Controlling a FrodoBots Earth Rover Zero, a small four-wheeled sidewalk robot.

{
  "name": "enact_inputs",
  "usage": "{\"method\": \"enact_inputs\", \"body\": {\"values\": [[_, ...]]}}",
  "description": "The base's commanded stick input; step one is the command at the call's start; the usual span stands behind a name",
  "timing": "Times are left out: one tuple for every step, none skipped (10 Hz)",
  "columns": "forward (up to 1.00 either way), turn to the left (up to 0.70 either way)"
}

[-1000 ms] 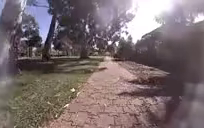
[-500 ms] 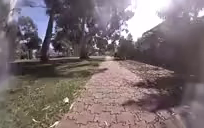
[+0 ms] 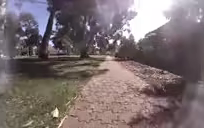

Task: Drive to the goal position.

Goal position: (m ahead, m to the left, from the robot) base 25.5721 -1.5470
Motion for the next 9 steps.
{"method": "enact_inputs", "body": {"values": [[0.70, 0.00], [0.70, 0.00], [0.70, 0.00], [0.70, 0.00], [0.70, 0.00], [0.70, 0.00], [0.70, 0.00], [0.70, 0.00], [0.70, 0.00]]}}
